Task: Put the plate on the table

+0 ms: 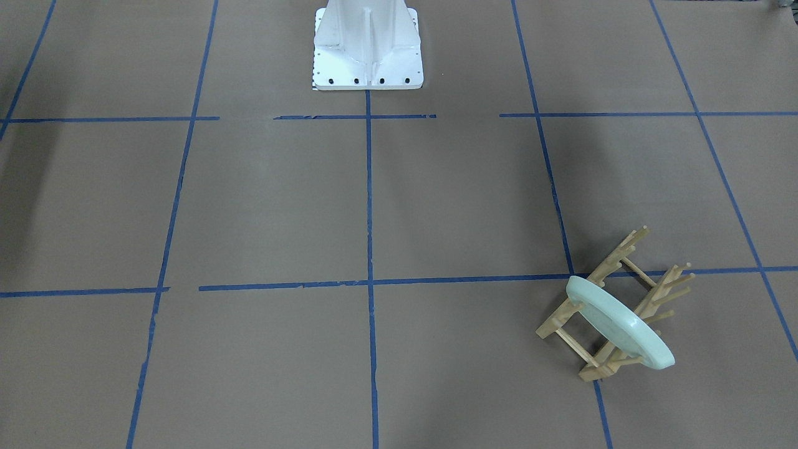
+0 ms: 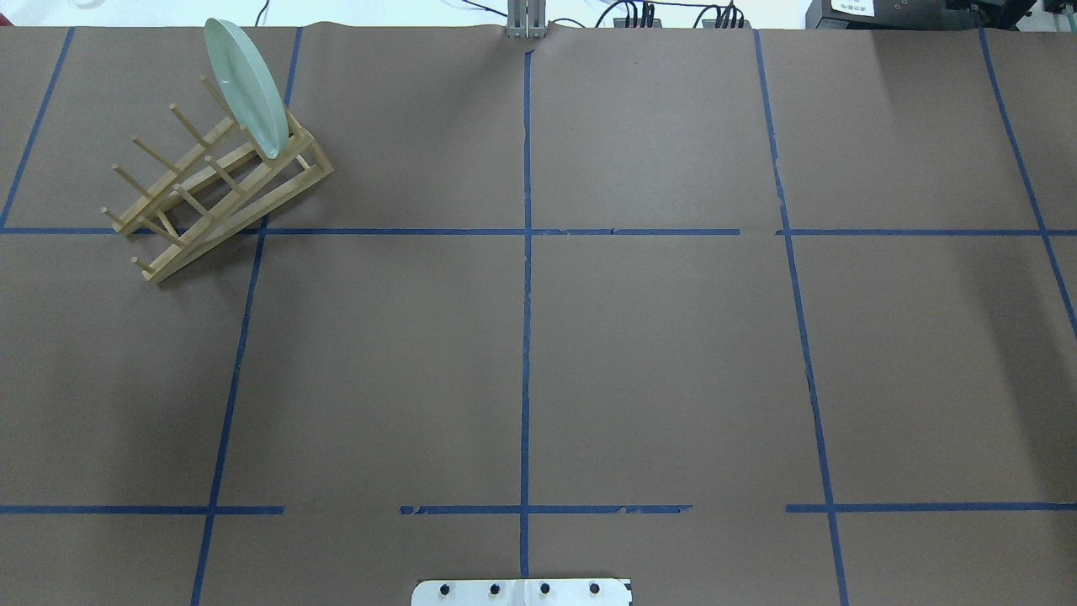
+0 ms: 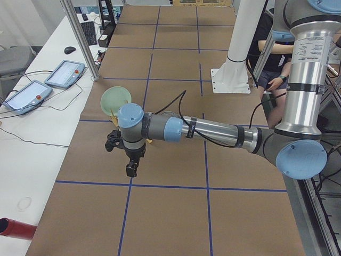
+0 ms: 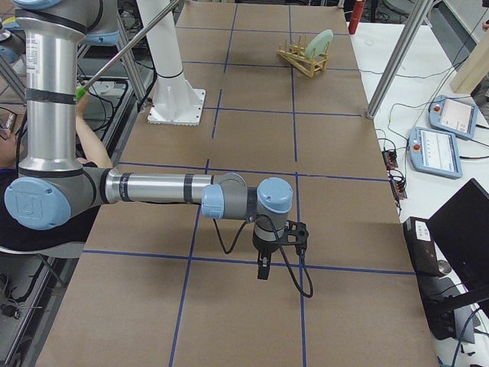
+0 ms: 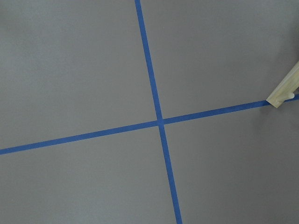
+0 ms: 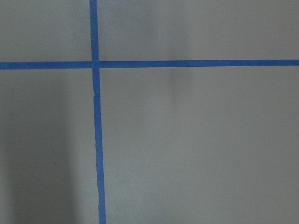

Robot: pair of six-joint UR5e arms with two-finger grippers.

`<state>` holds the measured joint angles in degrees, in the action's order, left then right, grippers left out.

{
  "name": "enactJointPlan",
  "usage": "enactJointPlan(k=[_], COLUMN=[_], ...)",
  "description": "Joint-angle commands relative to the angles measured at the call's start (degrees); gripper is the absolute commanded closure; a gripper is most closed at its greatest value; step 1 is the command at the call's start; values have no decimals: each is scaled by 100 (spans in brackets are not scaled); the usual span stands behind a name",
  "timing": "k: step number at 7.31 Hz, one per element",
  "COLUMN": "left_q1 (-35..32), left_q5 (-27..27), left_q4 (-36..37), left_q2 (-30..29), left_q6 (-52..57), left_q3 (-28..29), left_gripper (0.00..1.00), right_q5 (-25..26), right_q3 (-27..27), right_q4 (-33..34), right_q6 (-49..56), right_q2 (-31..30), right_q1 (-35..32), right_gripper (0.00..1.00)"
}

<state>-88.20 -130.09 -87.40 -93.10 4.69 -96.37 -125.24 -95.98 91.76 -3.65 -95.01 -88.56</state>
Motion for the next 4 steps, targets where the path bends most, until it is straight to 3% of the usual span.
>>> enactJointPlan(k=[1, 3, 4], left_q1=[4, -4, -13], left_q5=[-7, -25, -25], left_q4=[21, -14, -23], left_q2=[63, -180, -513], left_q6=[32, -55, -830], left_q3=[39, 22, 13], left_gripper=[0, 0, 0], right_q5=[0, 0, 0], right_q3=[0, 0, 0], right_q4=[0, 0, 0], right_q6=[4, 4, -5], right_q2=[0, 0, 0], right_q1=[-3, -3, 5], right_gripper=[0, 0, 0])
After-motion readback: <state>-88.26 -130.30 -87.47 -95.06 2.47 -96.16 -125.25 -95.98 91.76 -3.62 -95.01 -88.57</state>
